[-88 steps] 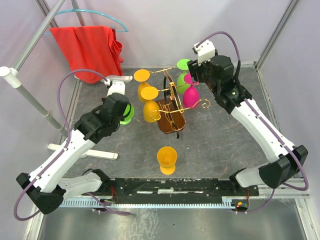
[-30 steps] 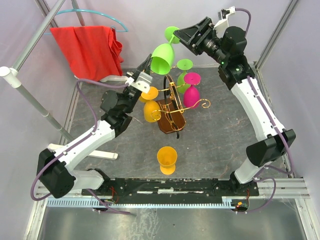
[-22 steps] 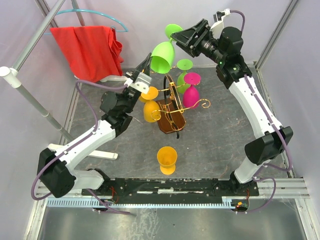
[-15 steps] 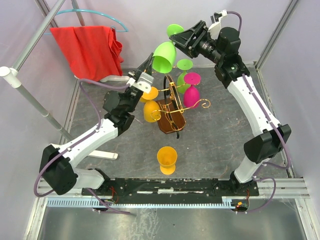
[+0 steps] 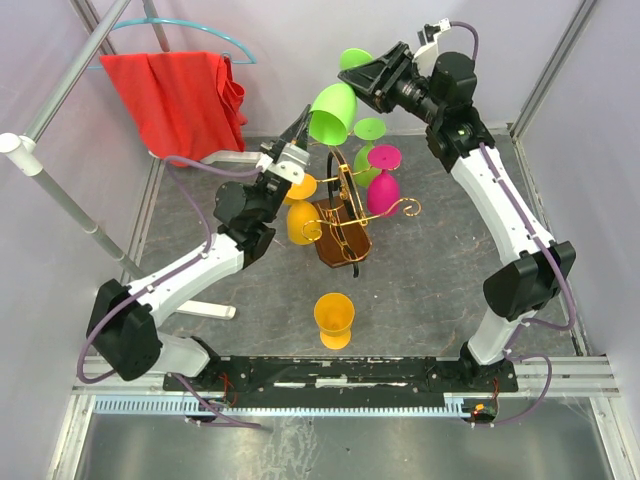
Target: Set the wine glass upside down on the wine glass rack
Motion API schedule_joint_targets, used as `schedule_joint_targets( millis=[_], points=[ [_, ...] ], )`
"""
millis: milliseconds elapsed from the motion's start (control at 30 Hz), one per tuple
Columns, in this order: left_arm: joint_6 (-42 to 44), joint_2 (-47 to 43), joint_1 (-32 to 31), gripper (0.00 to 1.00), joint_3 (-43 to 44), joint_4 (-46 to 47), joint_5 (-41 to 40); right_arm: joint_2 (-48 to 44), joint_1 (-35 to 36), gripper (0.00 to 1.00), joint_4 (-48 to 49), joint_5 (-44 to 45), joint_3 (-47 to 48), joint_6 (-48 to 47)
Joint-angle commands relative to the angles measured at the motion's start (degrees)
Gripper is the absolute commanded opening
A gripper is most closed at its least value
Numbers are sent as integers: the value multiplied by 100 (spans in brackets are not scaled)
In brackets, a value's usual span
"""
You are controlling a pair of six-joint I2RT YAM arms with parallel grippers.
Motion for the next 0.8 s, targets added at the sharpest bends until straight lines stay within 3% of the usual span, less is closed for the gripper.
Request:
schedule_joint_targets(
  millis=[0,200,533,767],
  points=[
    [-229,117,-27,3,196,783,-189,-13,40,53,225,-235,300,22],
    [-421,182,-53,3,142,908,-150,45,43,43,302,-265,292,37],
    [-553,43,-80,3,-53,862,21,103,42,19,537,-273,235,55],
    [-565,-189,-79,36,-287,408,149,-48,36,10,519,-102,142,-300]
  ],
)
